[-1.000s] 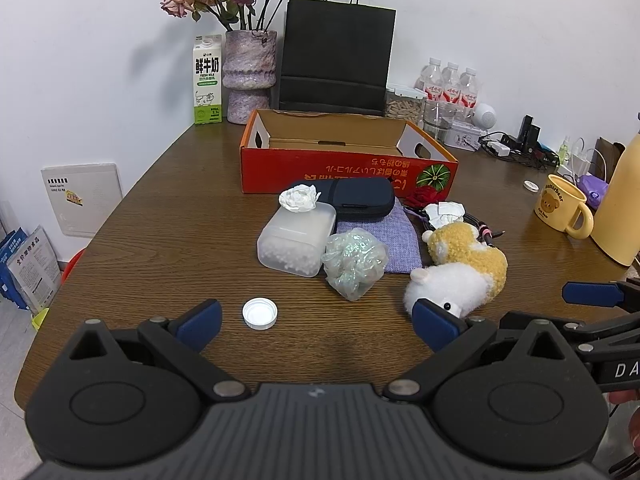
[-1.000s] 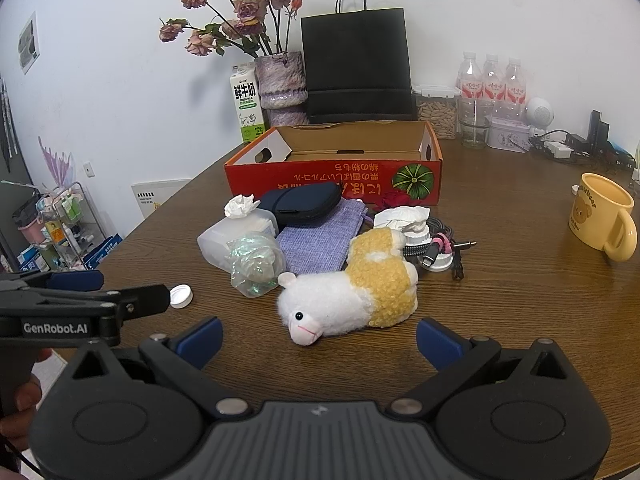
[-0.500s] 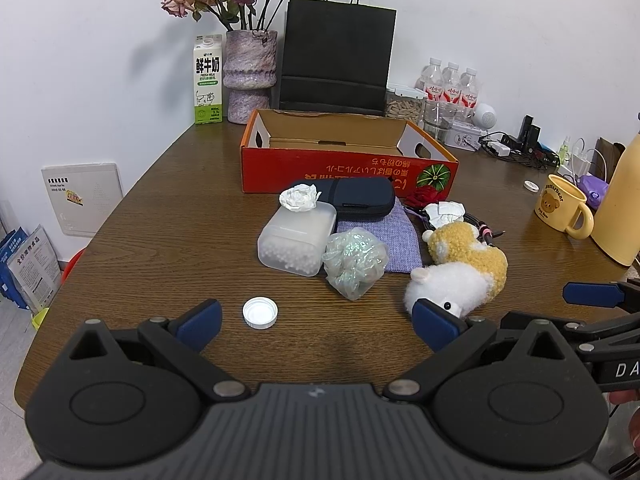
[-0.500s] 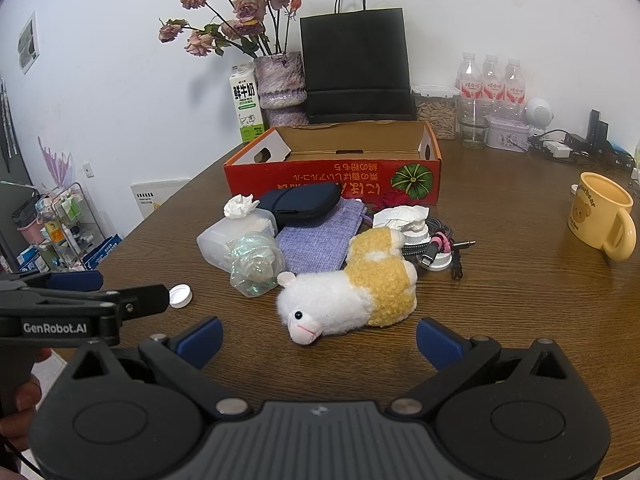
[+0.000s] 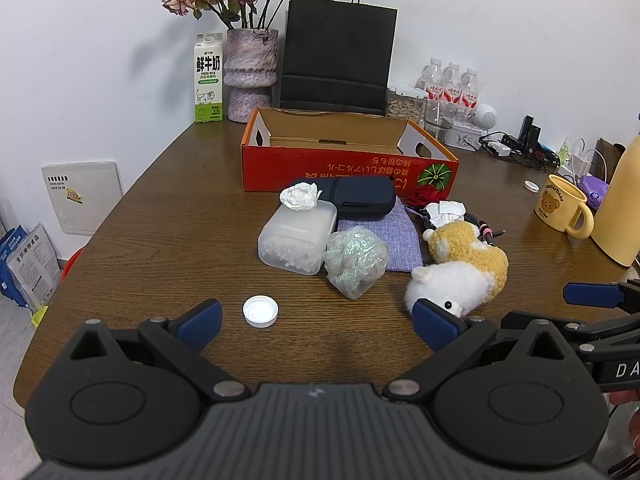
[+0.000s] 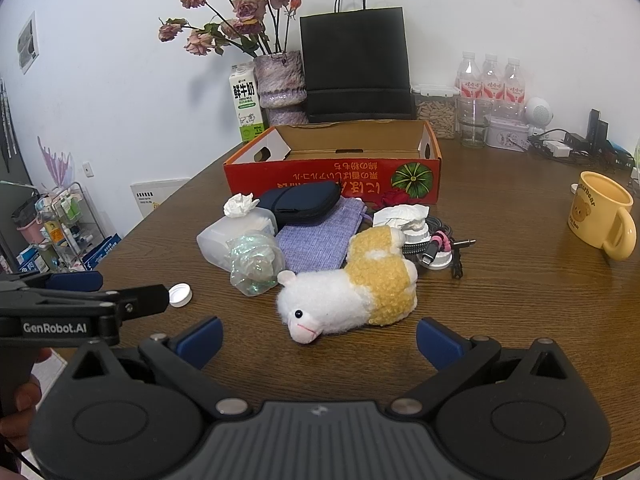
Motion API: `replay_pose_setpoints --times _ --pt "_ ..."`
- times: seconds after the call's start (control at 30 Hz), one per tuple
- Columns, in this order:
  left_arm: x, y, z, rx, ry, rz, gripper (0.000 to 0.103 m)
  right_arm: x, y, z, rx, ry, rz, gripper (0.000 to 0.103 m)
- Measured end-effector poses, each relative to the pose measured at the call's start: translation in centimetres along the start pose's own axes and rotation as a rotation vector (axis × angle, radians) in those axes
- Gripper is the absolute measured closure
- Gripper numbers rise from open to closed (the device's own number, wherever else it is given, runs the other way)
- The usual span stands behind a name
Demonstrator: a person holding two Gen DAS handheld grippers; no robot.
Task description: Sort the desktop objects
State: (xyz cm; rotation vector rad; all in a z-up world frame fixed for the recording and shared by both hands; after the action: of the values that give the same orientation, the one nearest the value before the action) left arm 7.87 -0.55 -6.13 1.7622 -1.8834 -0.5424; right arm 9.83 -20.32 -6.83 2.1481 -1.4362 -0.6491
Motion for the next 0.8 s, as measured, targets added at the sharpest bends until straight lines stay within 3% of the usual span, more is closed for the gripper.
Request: replay_pose_setpoints --times 0.8 --pt "-0.23 -0.29 0.47 -0.010 0.008 0.002 0.000 -0.06 -0.61 0.05 -0.004 0.002 0.000 0.000"
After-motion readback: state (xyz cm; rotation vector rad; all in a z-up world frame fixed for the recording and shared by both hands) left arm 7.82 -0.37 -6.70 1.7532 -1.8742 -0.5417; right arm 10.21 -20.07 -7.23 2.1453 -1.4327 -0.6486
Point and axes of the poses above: each gripper's, at about its wrist camera, not at the fingertips, and y roughly against the way its jaws point, x to its right, z to its underside, the point moved 10 cm from there along -y, roughly the way its jaws point, and after that the axes turned 2 degrees about z, right-handed, at the moved point
